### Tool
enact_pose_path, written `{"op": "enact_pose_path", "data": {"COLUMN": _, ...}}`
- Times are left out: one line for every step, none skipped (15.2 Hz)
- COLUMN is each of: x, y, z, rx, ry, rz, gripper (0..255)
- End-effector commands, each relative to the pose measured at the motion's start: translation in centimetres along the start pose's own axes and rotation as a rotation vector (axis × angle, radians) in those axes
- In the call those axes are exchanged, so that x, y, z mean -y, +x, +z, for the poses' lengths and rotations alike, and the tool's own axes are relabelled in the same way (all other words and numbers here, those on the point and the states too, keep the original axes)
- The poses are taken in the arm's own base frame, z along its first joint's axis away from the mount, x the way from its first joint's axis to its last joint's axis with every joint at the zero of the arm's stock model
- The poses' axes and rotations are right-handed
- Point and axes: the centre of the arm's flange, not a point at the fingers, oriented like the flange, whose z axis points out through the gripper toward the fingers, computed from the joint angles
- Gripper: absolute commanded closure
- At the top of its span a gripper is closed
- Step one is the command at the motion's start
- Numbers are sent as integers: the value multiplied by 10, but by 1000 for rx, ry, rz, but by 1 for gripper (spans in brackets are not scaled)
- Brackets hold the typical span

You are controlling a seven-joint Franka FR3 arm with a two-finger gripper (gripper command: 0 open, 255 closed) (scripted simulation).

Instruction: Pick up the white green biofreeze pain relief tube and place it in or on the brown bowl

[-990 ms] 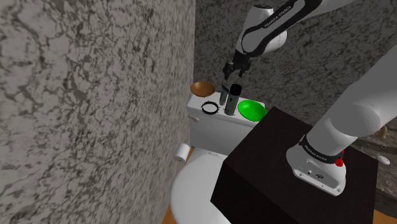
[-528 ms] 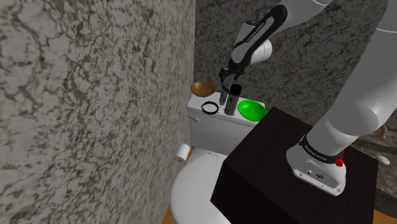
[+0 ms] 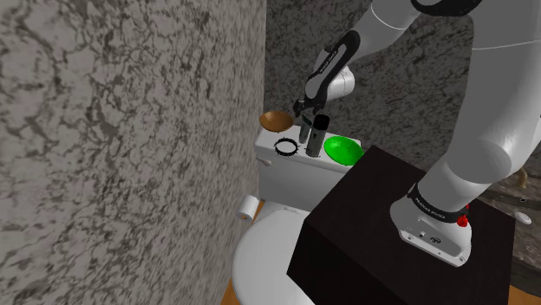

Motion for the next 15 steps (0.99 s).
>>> {"op": "enact_pose_path", "data": {"x": 0, "y": -1, "z": 11, "rx": -1, "ry": 0, "rz": 1, "gripper": 0}}
{"op": "enact_pose_path", "data": {"x": 0, "y": -1, "z": 16, "rx": -1, "ry": 0, "rz": 1, "gripper": 0}}
{"op": "enact_pose_path", "data": {"x": 0, "y": -1, "z": 21, "rx": -1, "ry": 0, "rz": 1, "gripper": 0}}
{"op": "enact_pose_path", "data": {"x": 0, "y": -1, "z": 26, "rx": -1, "ry": 0, "rz": 1, "gripper": 0}}
{"op": "enact_pose_path", "data": {"x": 0, "y": -1, "z": 30, "rx": -1, "ry": 0, "rz": 1, "gripper": 0}}
{"op": "enact_pose_path", "data": {"x": 0, "y": -1, "z": 30, "rx": -1, "ry": 0, "rz": 1, "gripper": 0}}
{"op": "enact_pose_path", "data": {"x": 0, "y": -1, "z": 30, "rx": -1, "ry": 0, "rz": 1, "gripper": 0}}
{"op": "enact_pose_path", "data": {"x": 0, "y": -1, "z": 30, "rx": -1, "ry": 0, "rz": 1, "gripper": 0}}
{"op": "enact_pose_path", "data": {"x": 0, "y": -1, "z": 30, "rx": -1, "ry": 0, "rz": 1, "gripper": 0}}
{"op": "enact_pose_path", "data": {"x": 0, "y": -1, "z": 30, "rx": -1, "ry": 0, "rz": 1, "gripper": 0}}
{"op": "enact_pose_path", "data": {"x": 0, "y": -1, "z": 30, "rx": -1, "ry": 0, "rz": 1, "gripper": 0}}
{"op": "enact_pose_path", "data": {"x": 0, "y": -1, "z": 29, "rx": -1, "ry": 0, "rz": 1, "gripper": 0}}
{"op": "enact_pose_path", "data": {"x": 0, "y": -1, "z": 29, "rx": -1, "ry": 0, "rz": 1, "gripper": 0}}
{"op": "enact_pose_path", "data": {"x": 0, "y": -1, "z": 29, "rx": -1, "ry": 0, "rz": 1, "gripper": 255}}
{"op": "enact_pose_path", "data": {"x": 0, "y": -1, "z": 29, "rx": -1, "ry": 0, "rz": 1, "gripper": 255}}
